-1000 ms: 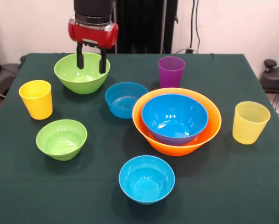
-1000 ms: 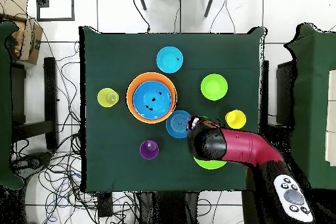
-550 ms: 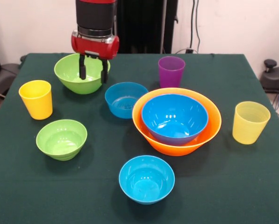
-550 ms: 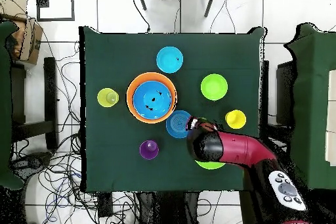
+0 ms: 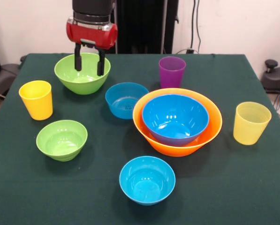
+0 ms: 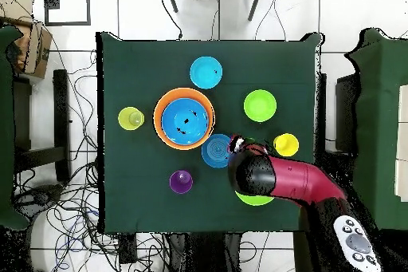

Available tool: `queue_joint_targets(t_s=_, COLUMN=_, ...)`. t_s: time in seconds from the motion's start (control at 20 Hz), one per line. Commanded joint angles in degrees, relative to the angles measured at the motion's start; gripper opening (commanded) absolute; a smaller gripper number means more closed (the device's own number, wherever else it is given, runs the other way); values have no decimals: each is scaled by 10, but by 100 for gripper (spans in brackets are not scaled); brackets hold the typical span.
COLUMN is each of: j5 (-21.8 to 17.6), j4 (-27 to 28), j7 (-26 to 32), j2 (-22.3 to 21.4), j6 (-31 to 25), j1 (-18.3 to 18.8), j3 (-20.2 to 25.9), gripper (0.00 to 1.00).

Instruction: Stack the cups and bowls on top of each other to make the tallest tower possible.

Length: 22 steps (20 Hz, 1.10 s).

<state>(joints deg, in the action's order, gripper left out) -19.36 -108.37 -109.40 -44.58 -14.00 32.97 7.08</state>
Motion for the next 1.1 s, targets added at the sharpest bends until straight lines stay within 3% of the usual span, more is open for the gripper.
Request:
queue_joint_targets(t_s=0.05, j5=-5, j4=-24, j7=-34, j2=40, j6=-2, j1=6, j3=38, gripper=100)
queue_joint_targets(t_s=0.25, j5=-25, j4=-16, j7=-43, j2=73, j6=40, j1=-3, j3=21, gripper=100)
queue_joint_targets(t_s=0.8, j5=-33, j4=1, j7=-56, j2=118, j6=108, j1=-29, j3=-14, gripper=100)
queue_joint_targets(t_s=1.1, j5=-34, j4=26, j7=-54, j2=187, j6=149, j1=-45, j3=-42, gripper=100)
